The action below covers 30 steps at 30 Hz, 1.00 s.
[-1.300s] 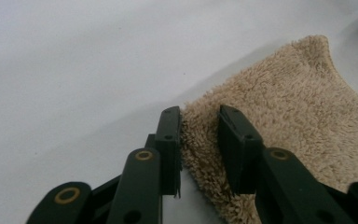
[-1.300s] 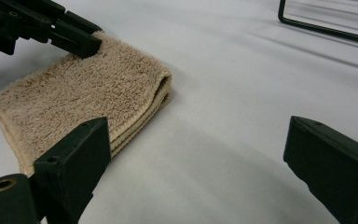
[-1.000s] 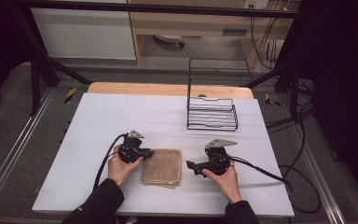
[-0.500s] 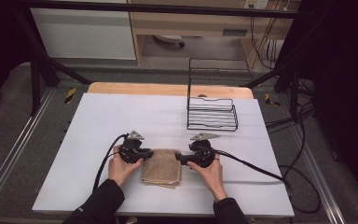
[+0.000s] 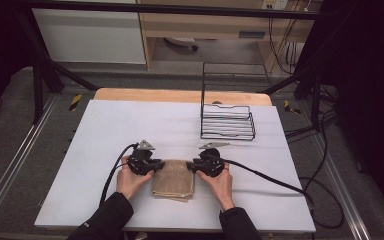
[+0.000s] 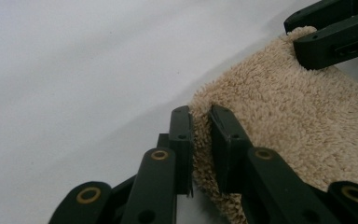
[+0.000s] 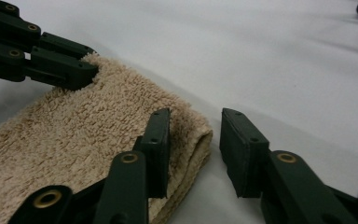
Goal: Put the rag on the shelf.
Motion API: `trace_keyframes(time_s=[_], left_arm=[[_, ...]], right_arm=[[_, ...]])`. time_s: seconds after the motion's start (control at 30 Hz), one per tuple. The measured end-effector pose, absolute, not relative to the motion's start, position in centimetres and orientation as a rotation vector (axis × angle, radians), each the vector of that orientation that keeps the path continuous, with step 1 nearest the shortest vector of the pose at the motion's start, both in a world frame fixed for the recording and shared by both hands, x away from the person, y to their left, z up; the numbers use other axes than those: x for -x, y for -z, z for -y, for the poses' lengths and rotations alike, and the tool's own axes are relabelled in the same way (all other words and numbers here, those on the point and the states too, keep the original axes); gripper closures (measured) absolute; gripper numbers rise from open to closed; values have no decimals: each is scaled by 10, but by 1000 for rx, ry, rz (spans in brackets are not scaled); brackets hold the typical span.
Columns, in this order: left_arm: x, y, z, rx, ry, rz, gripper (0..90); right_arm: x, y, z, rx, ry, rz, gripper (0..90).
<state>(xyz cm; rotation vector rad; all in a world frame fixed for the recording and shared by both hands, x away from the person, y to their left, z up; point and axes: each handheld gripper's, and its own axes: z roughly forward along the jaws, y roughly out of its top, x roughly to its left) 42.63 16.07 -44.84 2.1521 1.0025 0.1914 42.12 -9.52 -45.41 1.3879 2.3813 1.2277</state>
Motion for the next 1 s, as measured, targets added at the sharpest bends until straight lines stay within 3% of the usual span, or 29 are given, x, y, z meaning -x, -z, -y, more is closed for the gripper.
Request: trace_keyframes(time_s=[0.23,0.6,1.0], left_arm=[[-427,448,-162,-2147,-177,-1008,780],[-429,445,-167,-2102,-121,-1032,834],[-416,416,-177,-2000,-139,-958,839]], right_arm=[[-419,454,94,-1457,-1256,-2397,819],[-421,444,98,-1465,-1313,-2393,844],[-408,421,104,-1384,-1428,-2348,848]])
